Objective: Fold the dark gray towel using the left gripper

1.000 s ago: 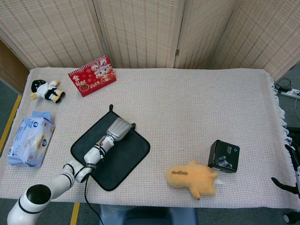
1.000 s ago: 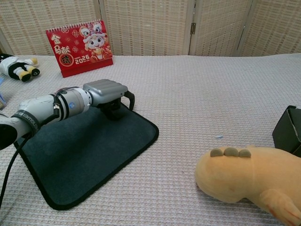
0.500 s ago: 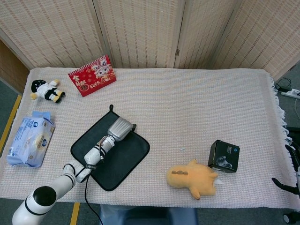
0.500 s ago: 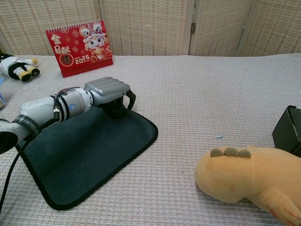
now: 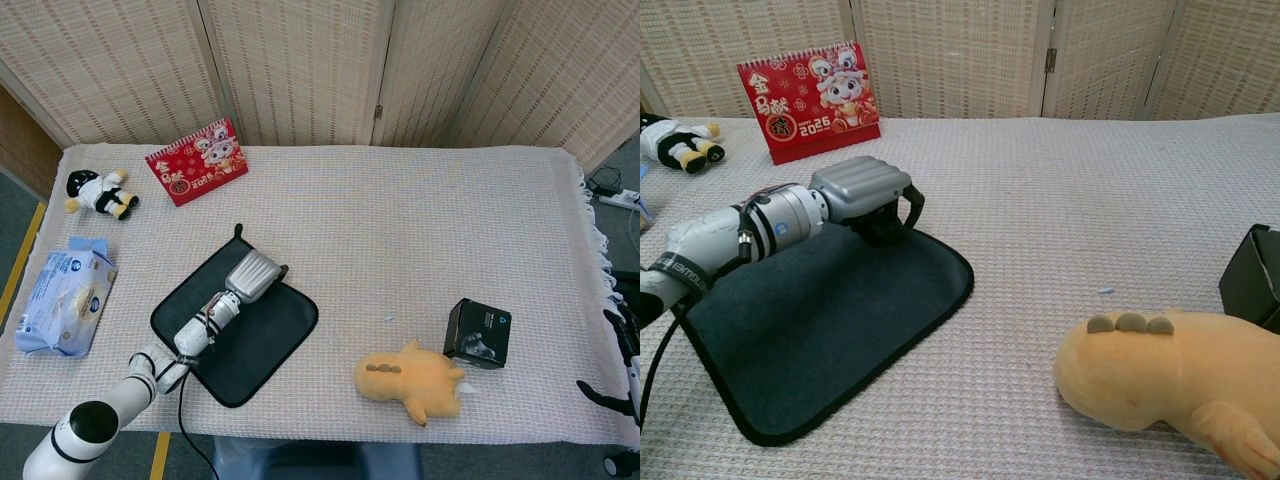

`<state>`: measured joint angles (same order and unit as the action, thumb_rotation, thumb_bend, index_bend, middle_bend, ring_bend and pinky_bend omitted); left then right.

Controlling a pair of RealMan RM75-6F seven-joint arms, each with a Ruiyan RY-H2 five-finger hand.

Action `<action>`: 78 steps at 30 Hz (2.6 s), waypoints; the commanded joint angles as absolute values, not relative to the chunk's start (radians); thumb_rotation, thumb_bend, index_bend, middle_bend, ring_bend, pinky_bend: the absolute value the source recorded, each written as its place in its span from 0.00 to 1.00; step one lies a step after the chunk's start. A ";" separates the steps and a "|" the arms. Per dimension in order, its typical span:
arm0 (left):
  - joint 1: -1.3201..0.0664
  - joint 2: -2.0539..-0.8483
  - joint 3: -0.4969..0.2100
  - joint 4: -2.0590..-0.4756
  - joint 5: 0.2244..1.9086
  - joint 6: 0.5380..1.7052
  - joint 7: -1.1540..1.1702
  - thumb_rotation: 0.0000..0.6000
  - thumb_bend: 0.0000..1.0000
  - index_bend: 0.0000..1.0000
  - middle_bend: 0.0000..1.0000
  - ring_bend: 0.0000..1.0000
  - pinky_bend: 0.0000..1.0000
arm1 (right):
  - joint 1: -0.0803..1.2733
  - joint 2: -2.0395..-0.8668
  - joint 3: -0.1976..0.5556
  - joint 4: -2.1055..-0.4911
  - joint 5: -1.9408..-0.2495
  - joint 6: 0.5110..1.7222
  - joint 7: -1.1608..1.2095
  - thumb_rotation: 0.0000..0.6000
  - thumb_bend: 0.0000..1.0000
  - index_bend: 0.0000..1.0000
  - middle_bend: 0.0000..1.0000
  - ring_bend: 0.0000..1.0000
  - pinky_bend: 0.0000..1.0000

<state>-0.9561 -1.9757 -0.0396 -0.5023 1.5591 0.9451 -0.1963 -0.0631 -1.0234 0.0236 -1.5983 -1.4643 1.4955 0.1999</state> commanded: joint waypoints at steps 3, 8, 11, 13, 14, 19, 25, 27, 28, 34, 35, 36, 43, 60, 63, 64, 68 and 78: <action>-0.913 -1.933 -0.033 -0.581 1.567 1.028 -0.196 1.00 0.49 0.62 1.00 1.00 1.00 | -0.066 -1.023 0.019 -1.602 -1.480 1.506 0.198 1.00 0.21 0.00 0.00 0.00 0.00; -0.863 -1.878 -0.022 -0.678 1.580 1.113 -0.190 1.00 0.49 0.62 1.00 1.00 1.00 | -0.076 -1.025 0.015 -1.607 -1.495 1.529 0.192 1.00 0.21 0.00 0.00 0.00 0.00; -0.835 -1.841 -0.012 -0.747 1.586 1.146 -0.167 1.00 0.49 0.62 1.00 1.00 1.00 | -0.079 -1.027 0.010 -1.608 -1.507 1.538 0.186 1.00 0.21 0.00 0.00 0.00 0.00; -0.815 -1.814 -0.006 -0.798 1.590 1.169 -0.149 1.00 0.49 0.62 1.00 1.00 1.00 | -0.080 -1.028 0.009 -1.610 -1.514 1.544 0.182 1.00 0.21 0.00 0.00 0.00 0.00; -0.803 -1.798 -0.001 -0.830 1.593 1.183 -0.142 1.00 0.49 0.62 1.00 1.00 1.00 | -0.081 -1.029 0.008 -1.611 -1.519 1.548 0.179 1.00 0.21 0.00 0.00 0.00 0.00; -0.751 -1.735 0.018 -0.957 1.609 1.247 -0.121 1.00 0.49 0.63 1.00 1.00 1.00 | -0.084 -1.031 0.004 -1.614 -1.536 1.561 0.171 1.00 0.21 0.00 0.00 0.00 0.00; -0.696 -1.677 0.037 -1.075 1.631 1.314 -0.087 1.00 0.49 0.63 1.00 1.00 1.00 | -0.090 -1.034 -0.006 -1.618 -1.567 1.582 0.157 1.00 0.21 0.00 0.00 0.00 0.00; -0.680 -1.662 0.042 -1.106 1.636 1.327 -0.076 1.00 0.49 0.63 1.00 1.00 1.00 | -0.092 -1.036 -0.010 -1.620 -1.577 1.588 0.154 1.00 0.21 0.00 0.00 0.00 0.00; -0.674 -1.657 0.043 -1.117 1.637 1.331 -0.072 1.00 0.49 0.63 1.00 1.00 1.00 | -0.092 -1.036 -0.011 -1.620 -1.582 1.591 0.153 1.00 0.21 0.00 0.00 0.00 0.00; -0.630 -1.642 0.059 -1.165 1.646 1.356 -0.077 1.00 0.49 0.63 1.00 1.00 1.00 | -0.101 -1.038 -0.021 -1.621 -1.611 1.616 0.144 1.00 0.21 0.00 0.00 0.00 0.00; -0.623 -1.642 0.061 -1.165 1.646 1.358 -0.079 1.00 0.49 0.63 1.00 1.00 1.00 | -0.103 -1.038 -0.023 -1.621 -1.618 1.620 0.143 1.00 0.21 0.00 0.00 0.00 0.00; -0.617 -1.642 0.061 -1.165 1.646 1.361 -0.083 1.00 0.49 0.63 1.00 1.00 1.00 | -0.104 -1.038 -0.025 -1.621 -1.622 1.624 0.141 1.00 0.21 0.00 0.00 0.00 0.00; -0.561 -1.631 0.062 -1.176 1.643 1.407 -0.108 1.00 0.49 0.64 1.00 1.00 1.00 | -0.113 -1.041 -0.031 -1.621 -1.646 1.651 0.135 1.00 0.21 0.00 0.00 0.00 0.00; -0.456 -1.605 0.106 -1.167 1.692 1.484 -0.159 1.00 0.49 0.65 1.00 1.00 1.00 | -0.119 -1.055 -0.040 -1.627 -1.675 1.669 0.099 1.00 0.21 0.00 0.00 0.00 0.00; -0.446 -1.610 0.113 -1.161 1.703 1.484 -0.157 1.00 0.49 0.65 1.00 1.00 1.00 | -0.117 -1.057 -0.042 -1.628 -1.680 1.665 0.091 1.00 0.21 0.00 0.00 0.00 0.00; -0.443 -1.611 0.115 -1.159 1.705 1.483 -0.156 1.00 0.49 0.65 1.00 1.00 1.00 | -0.117 -1.058 -0.043 -1.629 -1.681 1.664 0.090 1.00 0.21 0.00 0.00 0.00 0.00; -0.423 -1.618 0.124 -1.144 1.717 1.494 -0.157 1.00 0.49 0.65 1.00 1.00 1.00 | -0.120 -1.059 -0.046 -1.628 -1.689 1.673 0.089 1.00 0.21 0.00 0.00 0.00 0.00; -0.381 -1.628 0.134 -1.089 1.726 1.513 -0.215 1.00 0.49 0.65 1.00 1.00 1.00 | -0.118 -1.066 -0.052 -1.630 -1.701 1.669 0.072 1.00 0.21 0.00 0.00 0.00 0.00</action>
